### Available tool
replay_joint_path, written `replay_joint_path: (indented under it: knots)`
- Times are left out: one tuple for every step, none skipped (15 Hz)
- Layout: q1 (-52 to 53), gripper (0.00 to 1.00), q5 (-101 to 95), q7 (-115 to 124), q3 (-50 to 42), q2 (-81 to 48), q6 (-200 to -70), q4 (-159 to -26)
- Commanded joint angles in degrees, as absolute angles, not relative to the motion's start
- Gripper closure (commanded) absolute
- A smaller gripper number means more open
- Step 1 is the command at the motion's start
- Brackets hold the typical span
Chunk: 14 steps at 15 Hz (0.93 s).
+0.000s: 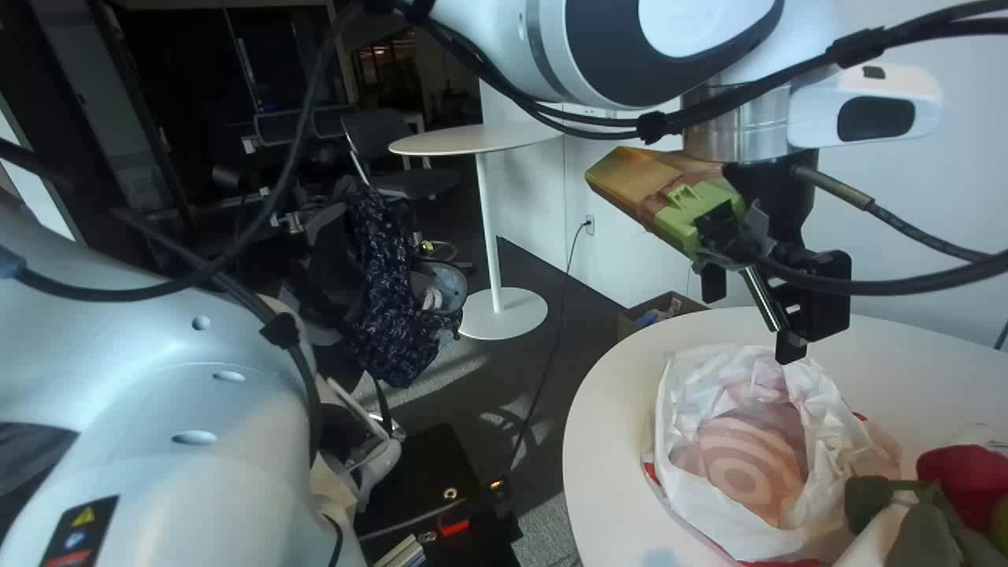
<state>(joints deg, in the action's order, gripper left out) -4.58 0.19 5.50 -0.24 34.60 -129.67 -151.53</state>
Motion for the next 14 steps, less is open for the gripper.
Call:
replay_joint_path:
  knots:
    - [-4.42, 0.0, 0.07, 5.57, -0.41, 34.63, -129.53, -151.25]
    - [-4.42, 0.0, 0.07, 5.57, -0.41, 34.72, -129.52, -150.97]
    - [-4.42, 0.0, 0.07, 5.57, -0.41, 34.86, -129.52, -150.84]
    - [-4.42, 0.0, 0.07, 5.57, -0.4, 34.9, -129.52, -150.77]
    - [-4.42, 0.0, 0.07, 5.57, -0.4, 34.89, -129.52, -150.76]
    - [-4.42, 0.0, 0.07, 5.57, -0.4, 34.9, -129.52, -150.75]
    - [-4.42, 0.0, 0.07, 5.57, -0.4, 34.9, -129.52, -150.75]
    - [-4.42, 0.0, 0.07, 5.57, -0.4, 34.9, -129.52, -150.75]
    - [-4.42, 0.0, 0.07, 5.57, -0.4, 34.9, -129.52, -150.75]
    - [-4.42, 0.0, 0.07, 5.57, -0.4, 34.9, -129.52, -150.75]
    - [-4.42, 0.0, 0.07, 5.57, -0.4, 34.9, -129.52, -150.75]
    - [-4.42, 0.0, 0.07, 5.57, -0.4, 34.9, -129.52, -150.75]
    - [-4.42, 0.0, 0.07, 5.57, -0.4, 34.9, -129.52, -150.75]
    - [-4.14, 0.0, -0.04, 5.61, 0.0, 33.49, -130.47, -150.84]
